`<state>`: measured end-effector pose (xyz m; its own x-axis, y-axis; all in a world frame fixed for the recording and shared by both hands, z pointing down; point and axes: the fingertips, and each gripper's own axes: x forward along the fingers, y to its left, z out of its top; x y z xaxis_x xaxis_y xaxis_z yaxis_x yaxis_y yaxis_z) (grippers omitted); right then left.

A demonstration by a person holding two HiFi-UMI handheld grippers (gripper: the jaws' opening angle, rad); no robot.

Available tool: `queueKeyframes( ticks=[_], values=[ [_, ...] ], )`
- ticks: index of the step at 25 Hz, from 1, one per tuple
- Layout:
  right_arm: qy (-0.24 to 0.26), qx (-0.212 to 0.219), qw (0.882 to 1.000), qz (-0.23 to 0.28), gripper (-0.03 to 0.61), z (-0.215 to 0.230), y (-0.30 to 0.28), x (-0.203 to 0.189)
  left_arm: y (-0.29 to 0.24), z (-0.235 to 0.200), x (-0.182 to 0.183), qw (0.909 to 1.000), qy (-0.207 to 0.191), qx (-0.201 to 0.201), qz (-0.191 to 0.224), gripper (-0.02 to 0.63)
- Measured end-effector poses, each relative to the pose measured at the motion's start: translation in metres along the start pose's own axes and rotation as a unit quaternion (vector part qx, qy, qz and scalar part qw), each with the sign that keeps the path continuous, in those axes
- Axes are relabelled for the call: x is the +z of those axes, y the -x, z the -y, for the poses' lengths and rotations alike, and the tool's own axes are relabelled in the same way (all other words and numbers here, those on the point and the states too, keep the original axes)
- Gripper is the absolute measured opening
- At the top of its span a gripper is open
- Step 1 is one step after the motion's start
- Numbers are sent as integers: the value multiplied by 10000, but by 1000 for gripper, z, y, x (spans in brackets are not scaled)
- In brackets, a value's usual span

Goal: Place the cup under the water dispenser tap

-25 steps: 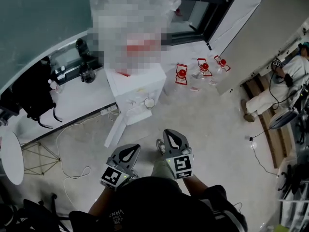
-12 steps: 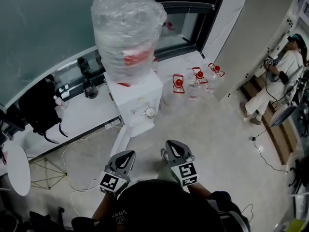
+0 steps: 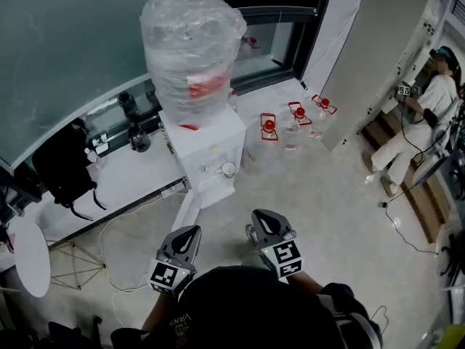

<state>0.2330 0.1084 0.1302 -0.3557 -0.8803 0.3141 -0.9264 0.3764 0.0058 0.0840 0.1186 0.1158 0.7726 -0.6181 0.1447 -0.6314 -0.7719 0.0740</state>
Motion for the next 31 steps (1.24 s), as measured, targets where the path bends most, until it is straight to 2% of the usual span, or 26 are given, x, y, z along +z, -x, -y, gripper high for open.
queueKeyframes(
  ticks=[10, 31],
  values=[
    [54, 28, 10000, 23, 43, -11, 3, 5, 13, 7, -1, 9999, 64, 87, 110, 18],
    [-62, 123, 9999, 92, 43, -8, 17, -1, 9, 28, -8, 9998, 151, 147, 56, 18]
  ],
)
